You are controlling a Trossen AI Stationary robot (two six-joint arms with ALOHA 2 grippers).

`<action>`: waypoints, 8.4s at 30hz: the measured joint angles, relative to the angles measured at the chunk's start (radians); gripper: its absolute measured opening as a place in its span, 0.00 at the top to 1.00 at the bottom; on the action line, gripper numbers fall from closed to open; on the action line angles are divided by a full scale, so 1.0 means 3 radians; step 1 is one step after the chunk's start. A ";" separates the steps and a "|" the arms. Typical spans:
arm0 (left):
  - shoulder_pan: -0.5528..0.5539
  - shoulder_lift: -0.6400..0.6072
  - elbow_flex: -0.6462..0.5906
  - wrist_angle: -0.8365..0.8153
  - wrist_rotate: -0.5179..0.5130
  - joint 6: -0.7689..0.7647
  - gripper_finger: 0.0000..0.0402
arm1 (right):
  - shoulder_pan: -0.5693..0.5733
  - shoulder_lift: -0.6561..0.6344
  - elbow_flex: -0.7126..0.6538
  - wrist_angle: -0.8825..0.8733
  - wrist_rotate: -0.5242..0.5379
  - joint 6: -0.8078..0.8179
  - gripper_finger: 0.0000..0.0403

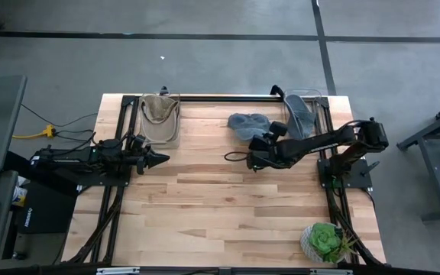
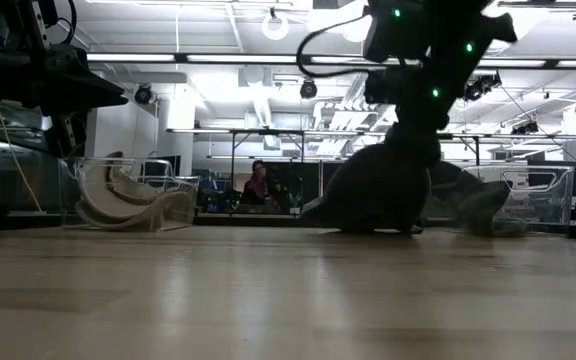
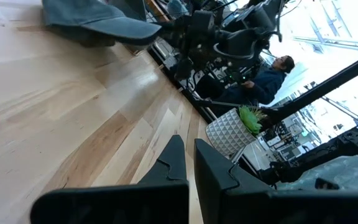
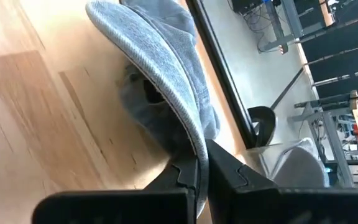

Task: Pick & Place hat
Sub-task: Put the blue cap into the right transparent bin

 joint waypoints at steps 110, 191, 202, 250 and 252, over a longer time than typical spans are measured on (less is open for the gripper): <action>0.0001 0.2087 0.0520 0.1684 -0.0432 -0.1382 0.38 | 0.0783 -0.0005 0.2724 -0.1636 -0.1141 -0.0069 0.99; 0.0001 0.3637 0.1508 0.2213 -0.0238 -0.1419 1.00 | 0.0781 -0.0057 0.2725 -0.1640 -0.0817 -0.0059 0.80; 0.0000 0.3637 0.1508 0.2210 -0.0452 -0.1768 1.00 | 0.0774 -0.0295 0.2726 -0.1627 -0.0589 0.0151 0.72; 0.0297 0.3849 0.2814 0.1887 -0.0100 -0.1129 1.00 | 0.0882 -0.0203 0.2679 -0.1377 -0.0958 0.0343 0.71; 0.0296 0.3849 0.2815 0.1951 -0.0027 -0.1129 1.00 | 0.0890 -0.0159 0.2679 -0.1378 -0.0959 0.0352 0.71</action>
